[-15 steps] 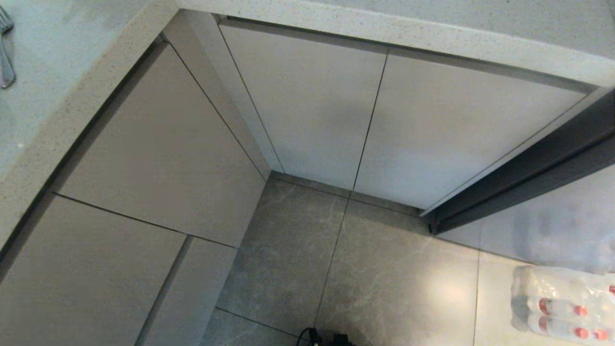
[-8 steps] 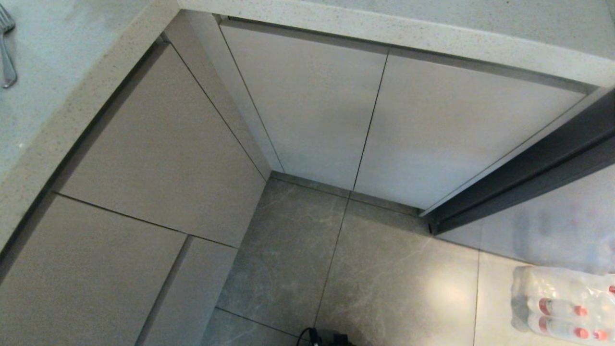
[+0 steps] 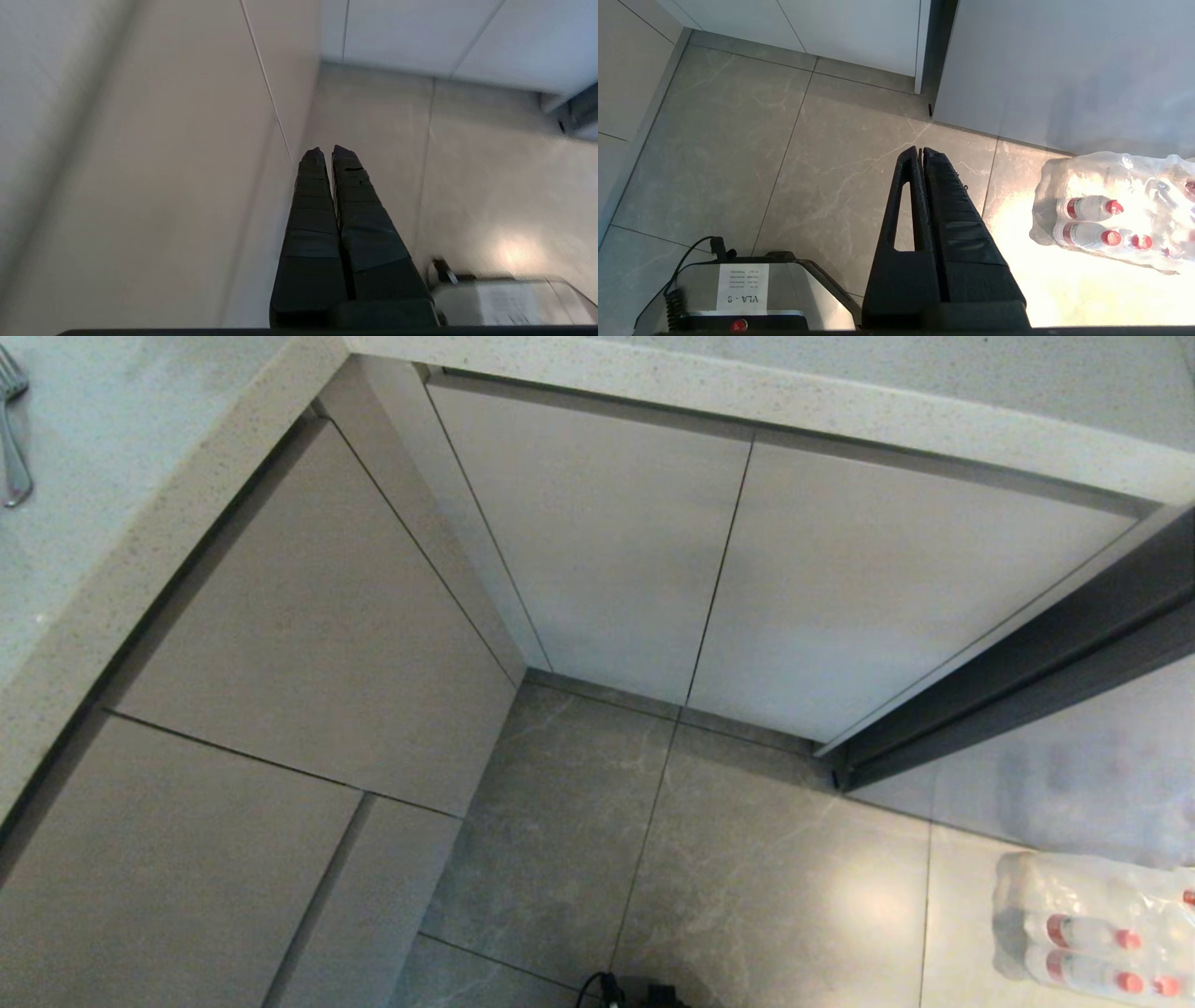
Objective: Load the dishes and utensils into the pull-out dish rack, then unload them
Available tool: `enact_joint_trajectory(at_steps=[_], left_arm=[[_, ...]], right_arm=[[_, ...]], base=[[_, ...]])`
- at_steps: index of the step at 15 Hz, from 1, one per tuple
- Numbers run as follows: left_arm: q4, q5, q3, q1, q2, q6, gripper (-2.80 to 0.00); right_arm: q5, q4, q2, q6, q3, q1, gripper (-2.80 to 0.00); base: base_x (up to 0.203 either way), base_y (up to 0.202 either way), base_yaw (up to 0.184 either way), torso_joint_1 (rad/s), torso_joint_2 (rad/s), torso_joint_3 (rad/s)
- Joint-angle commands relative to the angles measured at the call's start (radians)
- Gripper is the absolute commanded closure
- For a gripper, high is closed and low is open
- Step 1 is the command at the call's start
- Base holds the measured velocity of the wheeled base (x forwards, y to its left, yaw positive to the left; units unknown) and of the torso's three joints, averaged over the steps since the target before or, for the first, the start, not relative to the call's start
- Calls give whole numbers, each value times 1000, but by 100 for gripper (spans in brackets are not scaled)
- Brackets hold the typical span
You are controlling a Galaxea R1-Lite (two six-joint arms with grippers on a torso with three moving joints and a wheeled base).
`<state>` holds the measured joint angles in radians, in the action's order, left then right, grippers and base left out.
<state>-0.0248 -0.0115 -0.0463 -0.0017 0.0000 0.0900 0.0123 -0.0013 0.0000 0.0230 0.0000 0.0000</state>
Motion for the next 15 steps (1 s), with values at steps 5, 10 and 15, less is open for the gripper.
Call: enact_joint_trajectory(at_steps=[5,10,15], left_arm=[[26,-16,46,0,-2,-19,0],[26,-5,46,0,-2,-69,0],[26,-5,46,-1,-2,-64,0]], right_arm=[[0,0,2,1,0,0,0],[0,0,1,0,0,0,0],[0,0,2,0,0,0,0]], base=[[0,0,0,0,0,0],[0,0,0,0,0,0],[0,0,0,0,0,10]])
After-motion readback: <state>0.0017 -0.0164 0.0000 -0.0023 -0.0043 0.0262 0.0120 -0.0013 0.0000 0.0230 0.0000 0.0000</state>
